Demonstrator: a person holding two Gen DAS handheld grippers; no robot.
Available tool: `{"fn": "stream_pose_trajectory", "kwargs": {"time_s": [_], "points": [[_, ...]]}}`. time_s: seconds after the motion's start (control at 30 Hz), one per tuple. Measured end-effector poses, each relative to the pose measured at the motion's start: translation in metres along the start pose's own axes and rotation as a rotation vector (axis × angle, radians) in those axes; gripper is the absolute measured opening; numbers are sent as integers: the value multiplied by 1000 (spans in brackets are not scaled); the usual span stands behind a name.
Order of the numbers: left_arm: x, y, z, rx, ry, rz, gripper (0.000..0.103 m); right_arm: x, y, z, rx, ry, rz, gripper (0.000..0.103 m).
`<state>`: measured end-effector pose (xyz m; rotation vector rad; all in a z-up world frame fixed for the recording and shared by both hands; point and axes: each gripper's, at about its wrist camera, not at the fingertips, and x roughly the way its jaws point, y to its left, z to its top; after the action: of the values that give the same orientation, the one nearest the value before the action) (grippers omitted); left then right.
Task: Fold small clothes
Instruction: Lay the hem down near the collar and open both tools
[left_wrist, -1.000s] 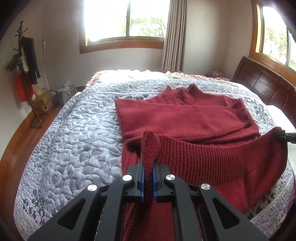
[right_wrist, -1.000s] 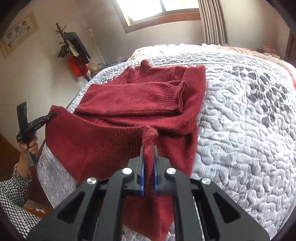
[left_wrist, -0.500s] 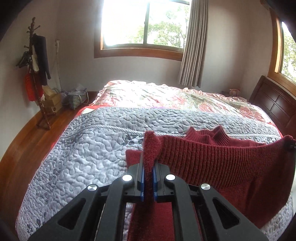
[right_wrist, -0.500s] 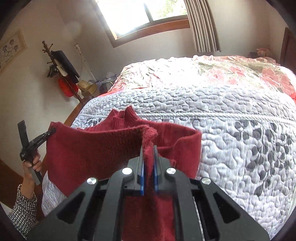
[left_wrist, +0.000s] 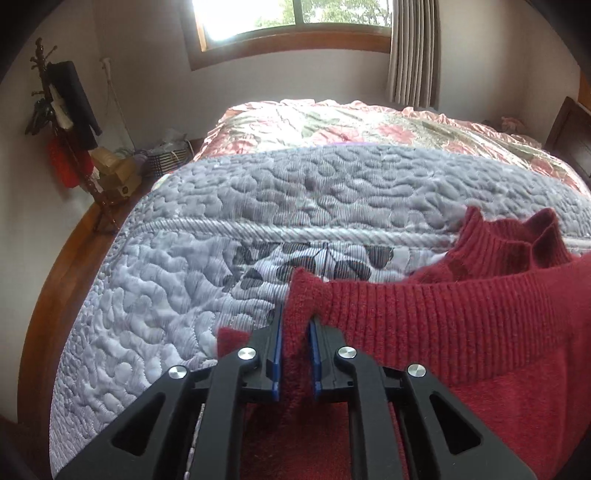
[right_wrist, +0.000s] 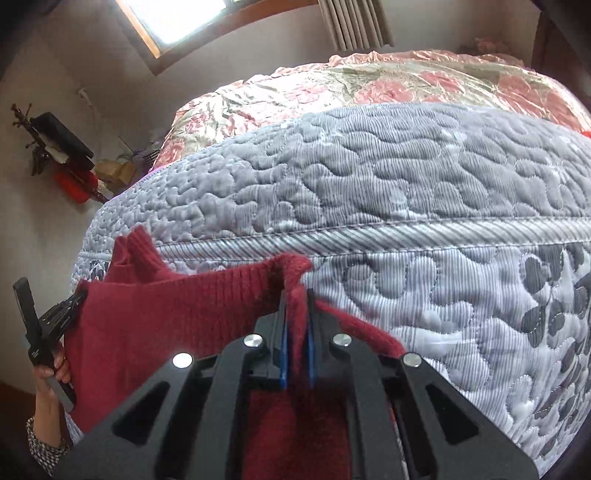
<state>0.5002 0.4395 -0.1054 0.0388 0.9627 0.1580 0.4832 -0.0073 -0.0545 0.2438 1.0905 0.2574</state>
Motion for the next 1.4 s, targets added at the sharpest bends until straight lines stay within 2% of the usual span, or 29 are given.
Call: {"fn": "stream_pose_trajectory", "kwargs": {"time_s": [0.17,0.2,0.23,0.27,0.33,0.43,0.53,0.6,0.67,0.77,0.83,0.9,1.0,1.07,1.1,1.13,1.23,1.33,1.4], "points": [[0,6,-2,-24,7,-18,22,3,-15,-5,68,-3,67,8],[-4,8,0,-22,9,-22,27,0,-16,-6,79,-5,78,9],[-10,10,1,-20,11,-32,36,-6,-17,-8,86,-10,84,17],[-20,14,0,-26,7,-63,42,-15,-17,-10,87,-16,81,31],[-42,23,-4,-34,-16,-109,60,-41,-15,-16,50,-47,72,51],[-82,47,-29,-35,-26,-195,65,-78,-15,-42,-45,-49,87,52],[-111,67,-73,-35,3,-254,69,-107,-17,-90,-126,-17,113,54],[-123,76,-104,-44,20,-262,69,-118,-20,-127,-147,11,134,55],[-131,82,-132,-74,43,-301,69,-124,-23,-159,-158,33,158,55],[-143,75,-159,-83,41,-336,68,-124,-21,-188,-157,40,173,55],[-148,64,-166,-61,24,-332,68,-118,-21,-196,-154,44,156,54],[-148,54,-167,-50,22,-335,68,-111,-22,-196,-125,52,179,50],[-144,38,-166,-41,45,-356,65,-104,-20,-194,-120,57,185,40],[-138,29,-164,-18,57,-292,49,-100,-19,-197,-122,80,173,18],[-136,26,-163,-9,72,-263,35,-100,-19,-198,-121,85,175,15],[-135,26,-162,-10,82,-258,29,-104,-19,-199,-121,78,183,12],[-138,36,-157,-50,107,-285,19,-126,-23,-201,-130,41,221,8],[-148,46,-157,-76,95,-327,18,-144,-23,-203,-140,31,223,8],[-150,45,-161,-43,82,-317,18,-146,-24,-208,-157,39,206,6]]}}
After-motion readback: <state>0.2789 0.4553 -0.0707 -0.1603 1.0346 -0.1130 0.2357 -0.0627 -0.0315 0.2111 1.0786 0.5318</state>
